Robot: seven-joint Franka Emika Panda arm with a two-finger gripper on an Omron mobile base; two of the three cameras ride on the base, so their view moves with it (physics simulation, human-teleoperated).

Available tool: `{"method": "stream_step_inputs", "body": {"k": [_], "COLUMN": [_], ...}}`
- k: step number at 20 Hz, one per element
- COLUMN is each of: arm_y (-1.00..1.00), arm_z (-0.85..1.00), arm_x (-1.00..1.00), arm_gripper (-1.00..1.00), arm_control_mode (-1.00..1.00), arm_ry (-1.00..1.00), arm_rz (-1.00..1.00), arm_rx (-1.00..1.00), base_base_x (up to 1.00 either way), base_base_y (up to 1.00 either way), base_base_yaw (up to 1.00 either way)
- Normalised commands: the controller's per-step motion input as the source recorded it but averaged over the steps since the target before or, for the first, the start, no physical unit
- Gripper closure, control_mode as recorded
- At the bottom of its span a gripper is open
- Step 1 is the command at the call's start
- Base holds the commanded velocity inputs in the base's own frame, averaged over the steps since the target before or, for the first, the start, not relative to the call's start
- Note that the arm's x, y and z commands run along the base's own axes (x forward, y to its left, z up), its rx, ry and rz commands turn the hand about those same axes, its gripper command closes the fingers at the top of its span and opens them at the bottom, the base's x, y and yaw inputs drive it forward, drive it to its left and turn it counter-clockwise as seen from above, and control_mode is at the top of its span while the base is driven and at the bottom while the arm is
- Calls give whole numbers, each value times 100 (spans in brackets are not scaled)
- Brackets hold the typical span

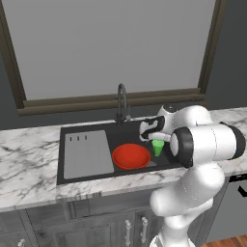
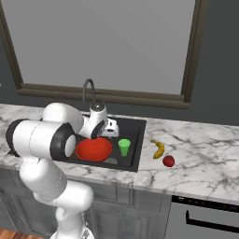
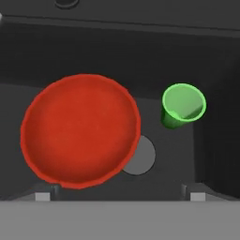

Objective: Remove the tomato and banana from the sink. Then move the bowl and cup from the counter to the sink for washing.

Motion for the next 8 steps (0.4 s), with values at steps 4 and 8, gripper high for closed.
{"method": "stream_step_inputs", "body": {"k": [4,8], "arm_y": [-1,0], "arm_z": [32,34], "arm_x": [-25,-26], "arm_gripper": [-100,-100], "arm_control_mode": [-100,-100], "arm_ry": [0,0], "arm_rz": [-4,-8], "arm_rx": [-3,-2], "base_base_x": [0,0], "base_base_y": [0,0], "base_base_yaw": [0,0]}}
